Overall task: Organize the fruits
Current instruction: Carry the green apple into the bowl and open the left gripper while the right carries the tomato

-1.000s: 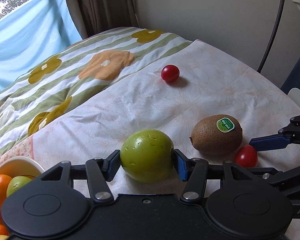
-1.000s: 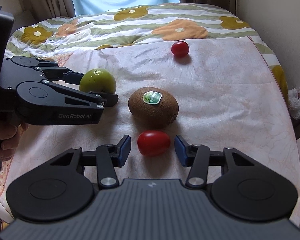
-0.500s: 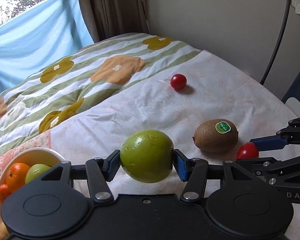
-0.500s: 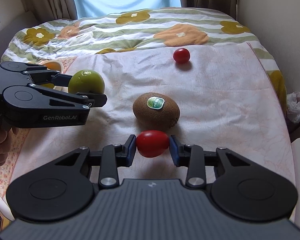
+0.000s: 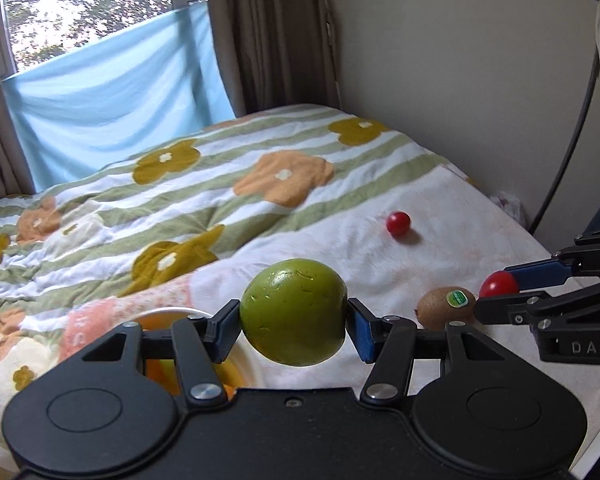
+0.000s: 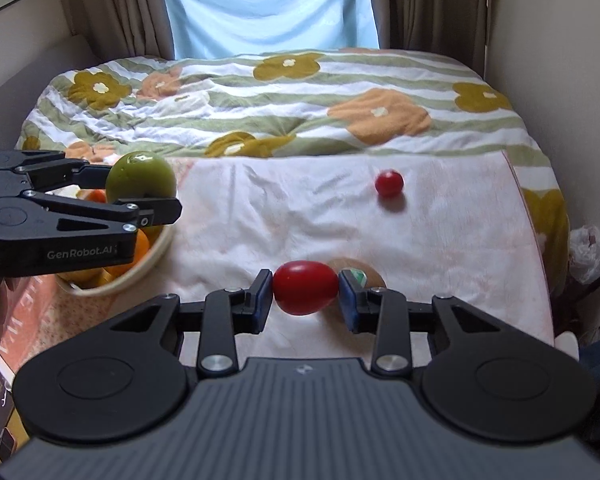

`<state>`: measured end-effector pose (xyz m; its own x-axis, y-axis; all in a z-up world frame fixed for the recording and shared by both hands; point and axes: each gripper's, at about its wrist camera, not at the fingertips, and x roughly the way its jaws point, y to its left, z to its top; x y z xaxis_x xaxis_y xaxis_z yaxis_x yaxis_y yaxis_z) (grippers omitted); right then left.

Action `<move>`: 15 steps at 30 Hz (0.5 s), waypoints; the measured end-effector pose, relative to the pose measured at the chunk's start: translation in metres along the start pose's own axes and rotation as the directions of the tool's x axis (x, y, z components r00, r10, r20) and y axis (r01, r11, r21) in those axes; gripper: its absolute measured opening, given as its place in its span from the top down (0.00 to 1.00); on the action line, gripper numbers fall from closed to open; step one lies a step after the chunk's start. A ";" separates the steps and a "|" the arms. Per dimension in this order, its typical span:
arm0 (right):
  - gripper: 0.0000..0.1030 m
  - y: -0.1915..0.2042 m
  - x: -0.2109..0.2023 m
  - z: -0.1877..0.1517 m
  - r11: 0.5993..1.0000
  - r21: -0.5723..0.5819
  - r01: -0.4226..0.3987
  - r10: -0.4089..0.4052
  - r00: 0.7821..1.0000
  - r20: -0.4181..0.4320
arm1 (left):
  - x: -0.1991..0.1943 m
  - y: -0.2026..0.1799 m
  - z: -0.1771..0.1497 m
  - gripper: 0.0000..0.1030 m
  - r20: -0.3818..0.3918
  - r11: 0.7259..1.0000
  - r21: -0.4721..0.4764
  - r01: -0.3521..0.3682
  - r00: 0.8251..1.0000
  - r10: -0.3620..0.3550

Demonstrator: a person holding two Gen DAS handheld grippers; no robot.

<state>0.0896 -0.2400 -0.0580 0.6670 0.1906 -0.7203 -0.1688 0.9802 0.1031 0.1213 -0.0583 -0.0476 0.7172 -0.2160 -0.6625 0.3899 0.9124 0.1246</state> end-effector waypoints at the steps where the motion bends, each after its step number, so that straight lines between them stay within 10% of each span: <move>1: 0.51 0.004 -0.003 0.005 1.000 -0.007 -0.004 0.004 1.000 0.007 | -0.005 0.005 0.001 0.41 0.007 1.000 -0.006 -0.010 1.000 0.010; 15: 0.51 0.098 0.021 0.050 0.986 -0.133 -0.104 0.109 0.994 0.028 | -0.031 0.100 -0.021 0.41 0.009 0.984 -0.120 -0.133 0.991 0.135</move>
<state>0.1235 -0.1372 -0.0285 0.6648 0.2976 -0.6852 -0.3322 0.9393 0.0857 0.1257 0.0475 -0.0299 0.7684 -0.0939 -0.6331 0.2186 0.9682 0.1218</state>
